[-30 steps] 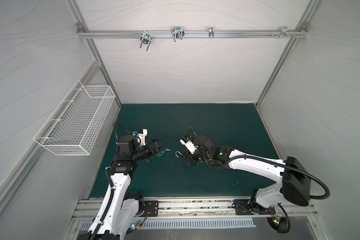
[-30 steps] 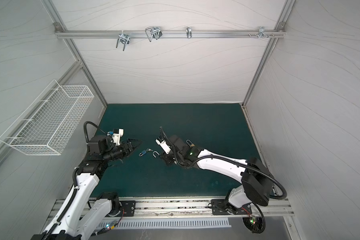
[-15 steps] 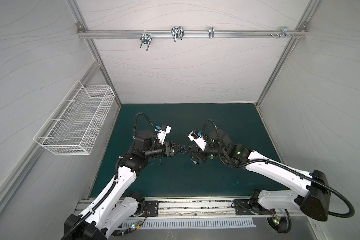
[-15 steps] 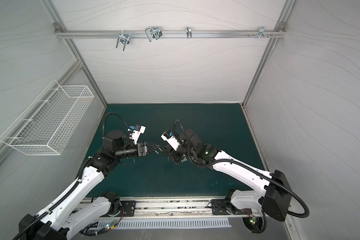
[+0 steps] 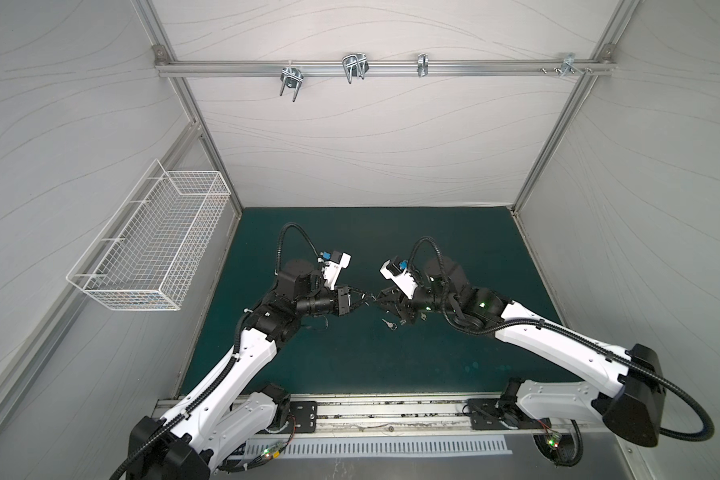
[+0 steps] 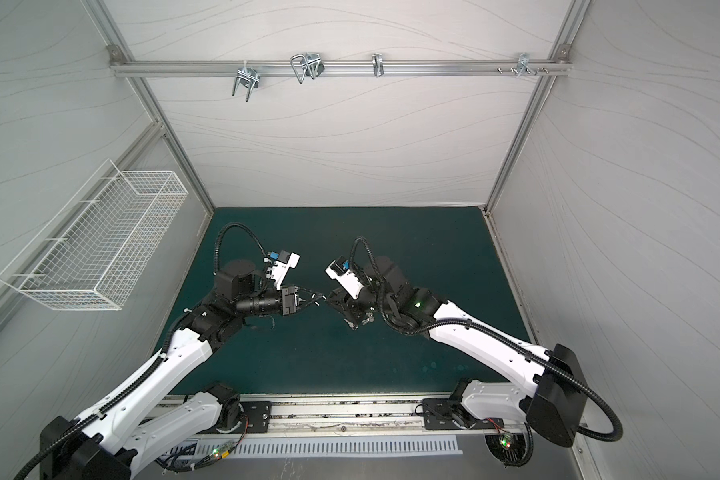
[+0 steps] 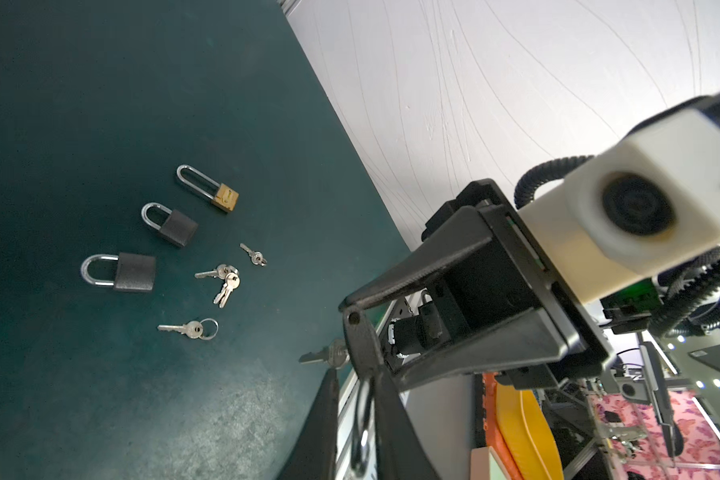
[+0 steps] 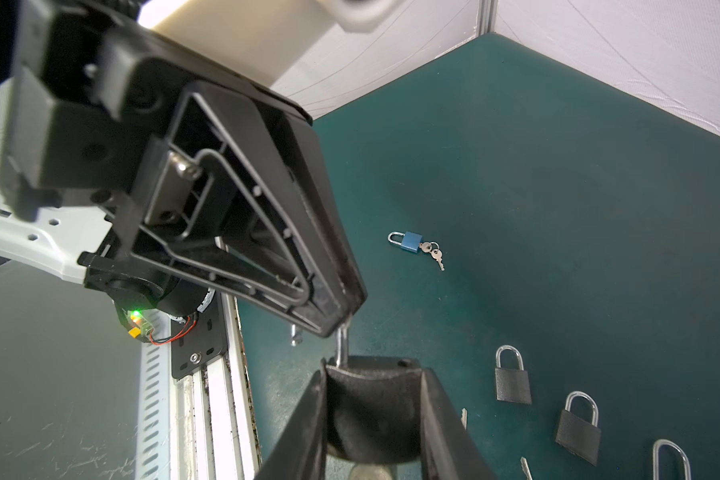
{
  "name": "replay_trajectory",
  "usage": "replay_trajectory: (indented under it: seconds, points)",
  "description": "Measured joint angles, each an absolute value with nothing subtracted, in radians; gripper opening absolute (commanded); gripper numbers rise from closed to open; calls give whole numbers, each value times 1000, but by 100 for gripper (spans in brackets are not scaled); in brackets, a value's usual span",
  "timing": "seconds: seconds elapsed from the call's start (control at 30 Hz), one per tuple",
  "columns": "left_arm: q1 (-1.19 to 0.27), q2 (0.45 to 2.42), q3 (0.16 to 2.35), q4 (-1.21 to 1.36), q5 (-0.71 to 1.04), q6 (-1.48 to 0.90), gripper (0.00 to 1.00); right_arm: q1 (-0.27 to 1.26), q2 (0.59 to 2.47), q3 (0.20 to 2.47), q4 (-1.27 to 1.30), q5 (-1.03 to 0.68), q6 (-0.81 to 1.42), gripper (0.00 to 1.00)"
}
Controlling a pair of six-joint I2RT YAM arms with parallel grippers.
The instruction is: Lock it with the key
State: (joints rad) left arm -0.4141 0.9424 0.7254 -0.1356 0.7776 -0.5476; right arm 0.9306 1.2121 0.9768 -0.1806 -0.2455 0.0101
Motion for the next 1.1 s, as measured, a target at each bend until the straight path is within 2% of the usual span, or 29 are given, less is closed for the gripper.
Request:
replay_trajectory:
  seconds: [0.1, 0.2, 0.23, 0.3, 0.4, 0.53, 0.67, 0.8, 0.9, 1.03, 1.1]
  points:
    - [-417, 941, 727, -136, 767, -554, 0, 929, 1207, 976, -191, -244, 10, 0]
    - [-423, 934, 730, -127, 761, -552, 0, 929, 1191, 976, -194, -239, 9, 0]
    - [-425, 932, 733, -123, 760, -553, 0, 929, 1184, 976, -196, -233, 8, 13]
    - [-432, 926, 739, -106, 760, -558, 0, 930, 1163, 984, -208, -212, 4, 55]
    - [-426, 910, 741, -96, 713, -576, 0, 929, 1105, 1005, -241, -156, -14, 98]
    - [-418, 883, 741, -80, 640, -615, 0, 927, 980, 1009, -239, -97, -66, 99]
    - [-418, 872, 742, 3, 616, -673, 0, 927, 854, 922, -127, -58, -152, 99]
    - [-418, 881, 752, 103, 619, -752, 0, 927, 807, 858, -83, -21, -185, 98]
    - [-418, 893, 777, 176, 635, -805, 0, 927, 818, 891, -82, -25, -194, 82]
    - [-418, 894, 807, 268, 654, -867, 0, 925, 822, 917, -44, -72, -234, 73]
    - [-418, 894, 820, 303, 659, -888, 0, 914, 843, 949, -37, -111, -244, 71]
